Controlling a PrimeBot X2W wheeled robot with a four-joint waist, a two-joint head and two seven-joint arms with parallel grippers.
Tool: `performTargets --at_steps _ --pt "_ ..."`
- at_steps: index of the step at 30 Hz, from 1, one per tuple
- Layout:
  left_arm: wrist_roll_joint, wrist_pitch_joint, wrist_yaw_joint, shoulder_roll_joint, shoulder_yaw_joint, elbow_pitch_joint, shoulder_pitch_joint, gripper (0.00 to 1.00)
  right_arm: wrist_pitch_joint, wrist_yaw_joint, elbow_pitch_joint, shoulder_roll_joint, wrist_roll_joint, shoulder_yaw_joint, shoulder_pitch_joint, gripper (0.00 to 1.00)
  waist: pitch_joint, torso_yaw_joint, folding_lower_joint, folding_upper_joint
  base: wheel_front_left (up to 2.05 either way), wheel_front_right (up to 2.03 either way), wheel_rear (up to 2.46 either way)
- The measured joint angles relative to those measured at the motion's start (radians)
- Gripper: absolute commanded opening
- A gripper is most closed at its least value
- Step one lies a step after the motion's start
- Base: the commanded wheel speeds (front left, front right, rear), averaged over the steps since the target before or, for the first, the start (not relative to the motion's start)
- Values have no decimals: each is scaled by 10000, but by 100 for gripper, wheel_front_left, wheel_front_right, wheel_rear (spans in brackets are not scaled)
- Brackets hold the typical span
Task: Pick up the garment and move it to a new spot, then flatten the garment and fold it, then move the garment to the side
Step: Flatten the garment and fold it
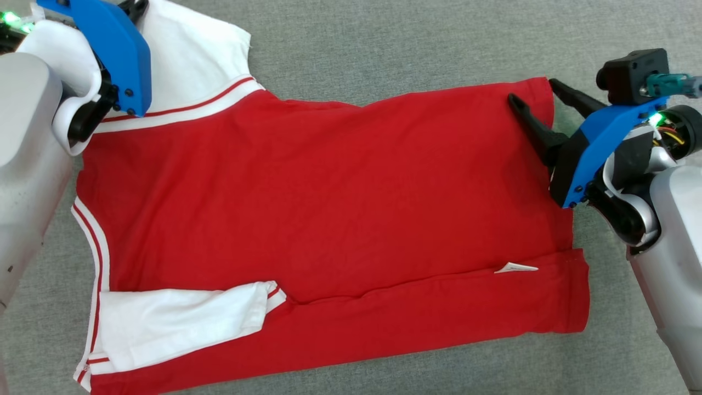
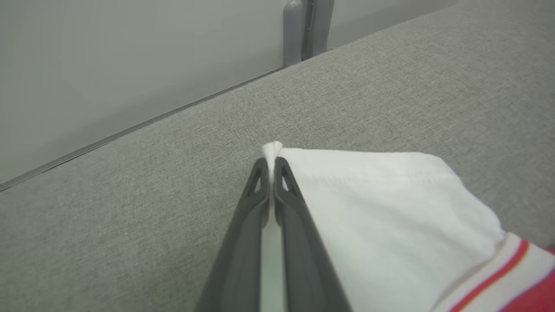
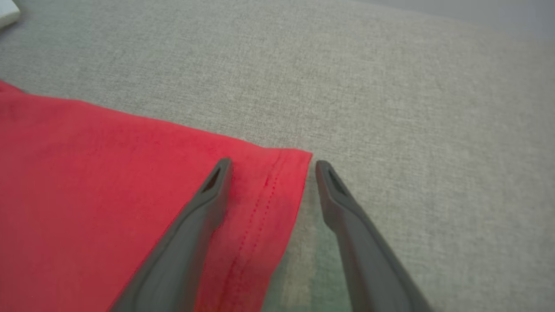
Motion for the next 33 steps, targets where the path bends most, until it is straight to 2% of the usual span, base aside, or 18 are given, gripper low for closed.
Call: performTargets --at_steps 6,7,8,9,13,20,33 --pt "-159 -249 2 -132 -290 -12 -165 0 224 0 1039 2 -125 324 -517 100 13 157 -1 0 0 0 0" --pt "-182 -309 0 -148 -330 -19 -197 0 226 0 1168 -6 -176 368 -625 71 11 180 0 0 0 0 0" --pt "-190 -351 2 -159 -359 -19 -249 0 148 0 1269 -6 -180 401 -701 5 -2 209 0 0 0 0 0" --pt "-226 -420 2 -163 -389 -31 -287 0 84 2 1381 0 -178 430 -757 0 -20 228 0 0 0 0 0" --pt "-368 -777 2 -211 -514 -61 -329 0 -259 2 1728 2 -171 535 -817 0 -151 313 0 0 0 0 0" --pt "-660 -1488 0 -242 -665 -309 -257 0 -1513 0 2196 -36 -286 500 -856 0 -617 549 0 0 0 0 0" --pt "-1158 -2964 2 276 -771 -1682 1127 0 -3388 0 2734 -222 -349 504 -2 0 -1668 1116 0 0 0 0 0"
